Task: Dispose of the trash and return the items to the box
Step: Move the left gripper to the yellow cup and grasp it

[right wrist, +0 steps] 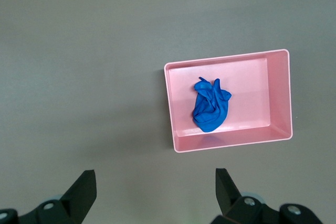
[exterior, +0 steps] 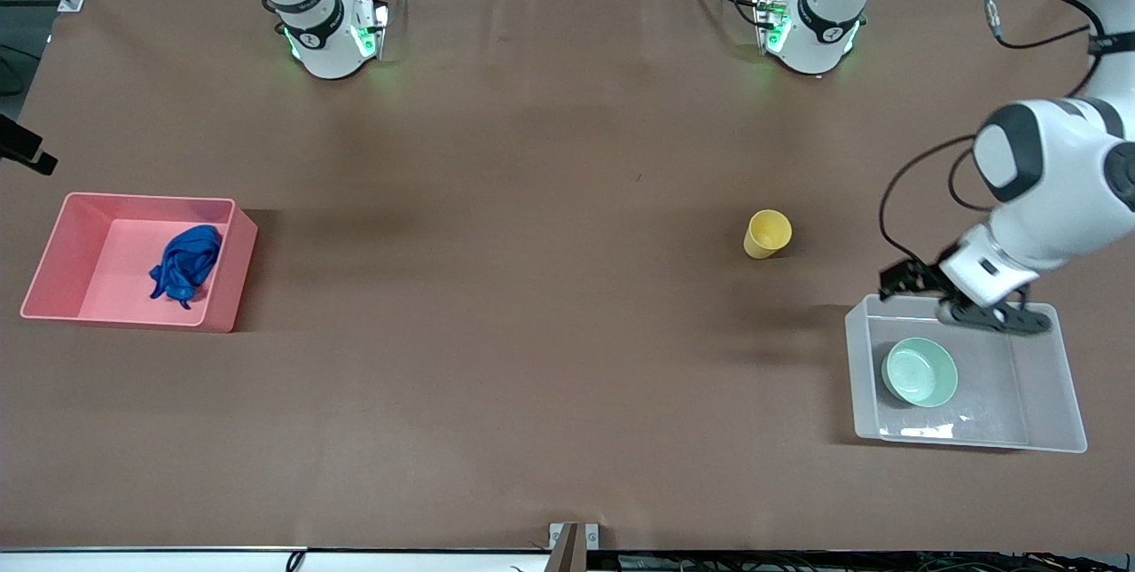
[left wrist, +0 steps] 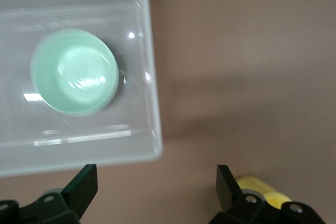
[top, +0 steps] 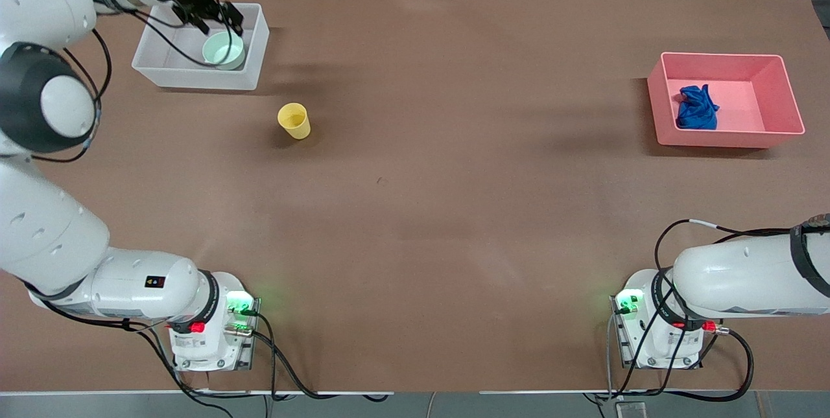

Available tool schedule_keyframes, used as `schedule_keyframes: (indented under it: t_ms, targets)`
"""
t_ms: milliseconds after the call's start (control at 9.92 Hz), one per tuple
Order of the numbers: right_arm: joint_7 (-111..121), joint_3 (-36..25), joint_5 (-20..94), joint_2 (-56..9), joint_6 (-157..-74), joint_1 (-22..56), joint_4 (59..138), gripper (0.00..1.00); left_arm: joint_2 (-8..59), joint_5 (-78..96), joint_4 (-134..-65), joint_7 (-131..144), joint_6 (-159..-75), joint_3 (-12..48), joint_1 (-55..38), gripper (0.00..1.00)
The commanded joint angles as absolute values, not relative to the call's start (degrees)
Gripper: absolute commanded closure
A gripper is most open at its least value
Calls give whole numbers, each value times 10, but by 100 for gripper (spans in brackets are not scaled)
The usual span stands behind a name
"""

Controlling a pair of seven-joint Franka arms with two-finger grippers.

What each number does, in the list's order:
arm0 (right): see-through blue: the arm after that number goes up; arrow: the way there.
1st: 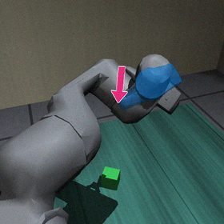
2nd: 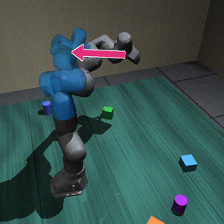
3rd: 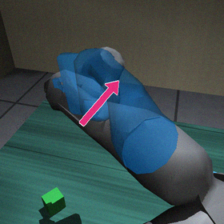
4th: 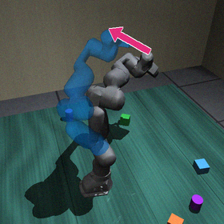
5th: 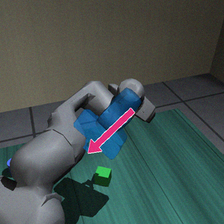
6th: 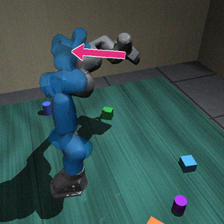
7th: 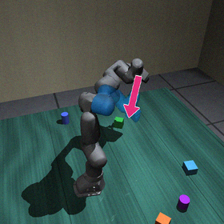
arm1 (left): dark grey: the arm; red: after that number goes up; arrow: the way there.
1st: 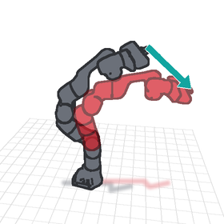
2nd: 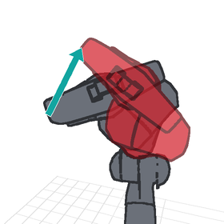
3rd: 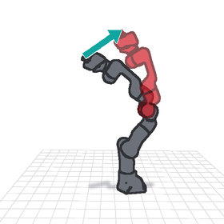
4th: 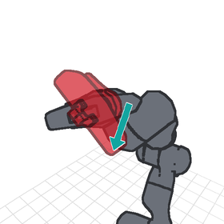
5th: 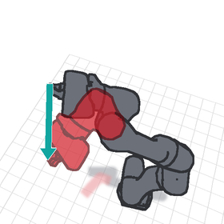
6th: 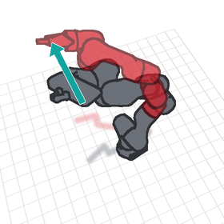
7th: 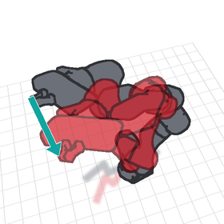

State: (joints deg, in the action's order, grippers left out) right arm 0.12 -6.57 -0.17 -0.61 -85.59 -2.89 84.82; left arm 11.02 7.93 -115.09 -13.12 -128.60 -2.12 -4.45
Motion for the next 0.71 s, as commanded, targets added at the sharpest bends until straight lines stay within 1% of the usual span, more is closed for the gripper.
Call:
schedule_keyframes:
  t_ms: [0, 202, 303, 504, 605]
  targets:
    - [14, -61, -3, -4, -860, -32, 854, 0, 82, 68, -1255, -121, -1302, 20, -41, 0]
    - [53, -62, -6, -4, -856, -35, 853, 0, 85, 68, -1292, -122, -1304, 43, -41, 5]
    - [53, -62, -8, -4, -859, -33, 847, 0, 92, 67, -1300, -123, -1305, 51, -43, 8]
    - [53, -61, -23, -5, -857, -33, 833, 0, 117, 65, -1301, -123, -1313, 59, -45, 17]
    - [51, -61, -24, -5, -856, -31, 831, 0, 126, 65, -1303, -122, -1323, 65, -47, 29]
